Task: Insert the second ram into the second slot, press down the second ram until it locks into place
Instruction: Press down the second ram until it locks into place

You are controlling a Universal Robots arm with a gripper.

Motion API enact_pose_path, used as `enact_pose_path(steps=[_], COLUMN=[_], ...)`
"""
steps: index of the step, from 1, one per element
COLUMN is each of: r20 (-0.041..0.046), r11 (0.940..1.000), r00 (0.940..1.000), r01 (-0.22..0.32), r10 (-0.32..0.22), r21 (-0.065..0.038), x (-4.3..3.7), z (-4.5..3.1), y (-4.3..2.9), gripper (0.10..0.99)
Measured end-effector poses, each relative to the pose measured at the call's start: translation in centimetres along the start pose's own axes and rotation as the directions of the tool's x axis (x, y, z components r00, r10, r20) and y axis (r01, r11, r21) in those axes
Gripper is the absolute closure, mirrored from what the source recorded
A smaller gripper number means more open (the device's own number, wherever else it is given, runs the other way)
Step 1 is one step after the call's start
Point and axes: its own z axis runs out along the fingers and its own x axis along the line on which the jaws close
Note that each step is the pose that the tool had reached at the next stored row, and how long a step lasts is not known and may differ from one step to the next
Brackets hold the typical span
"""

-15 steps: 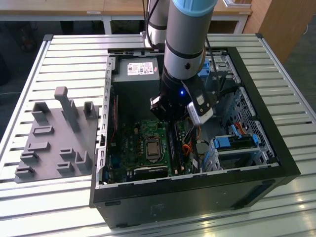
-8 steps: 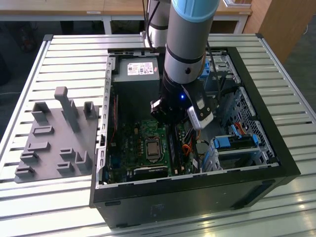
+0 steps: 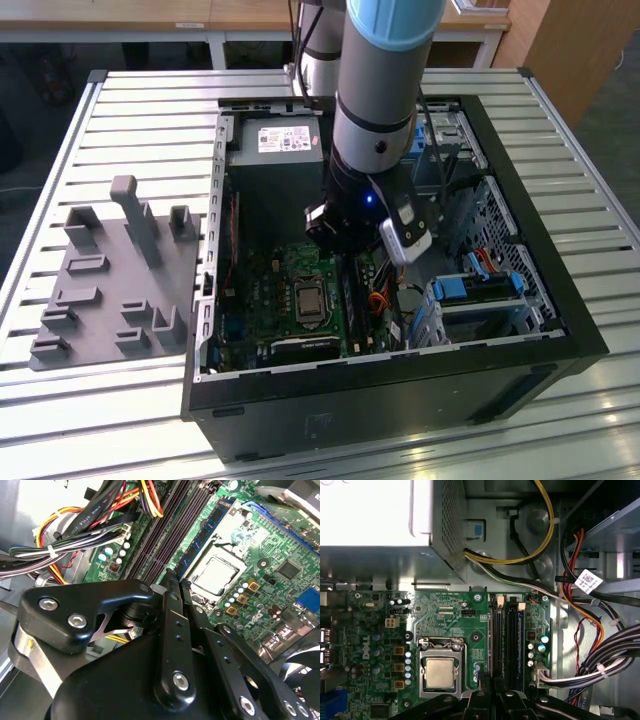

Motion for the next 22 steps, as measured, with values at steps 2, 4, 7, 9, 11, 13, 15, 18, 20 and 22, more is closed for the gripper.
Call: enact_pose_path(steps=[2,4,7,9,11,13,15,18,20,22], r20=[0.0001,0.0000,0.0000,0.0000,0.0000,-0.0002,-0.0004,-0.0006,-0.0006,-0.0006], r11=[1.0000,1.0000,1.0000,1.0000,1.0000,1.0000,1.0000,1.0000,1.0000,1.0000], r00=[1.0000,1.0000,1.0000,1.0000,1.0000,1.0000,1.0000,1.0000,1.0000,1.0000], r01=[0.000,0.000,0.000,0.000,0.000,0.001,0.004,0.005,0.005,0.005], r10=[0.000,0.000,0.000,0.000,0.000,-0.001,-0.004,-0.005,-0.005,-0.005], r21=[0.000,0.000,0.000,0.000,0.000,0.000,0.000,0.000,0.000,0.000], x=[-0.14,-0.24,-0.29,-0.32,-0.39,-0.45,-0.47,-0.59,-0.69,-0.80], z=[0.19,0.38,0.69,0.82,0.90,0.98,1.08,1.24,1.32,1.39], y=[0.00,-0.01,-0.01,-0.02,-0.02,-0.02,-0.02,-0.02,-0.03,-0.03], gripper=[0.949,0.949,0.949,0.949,0.949,0.949,0.949,0.949,0.949,0.949])
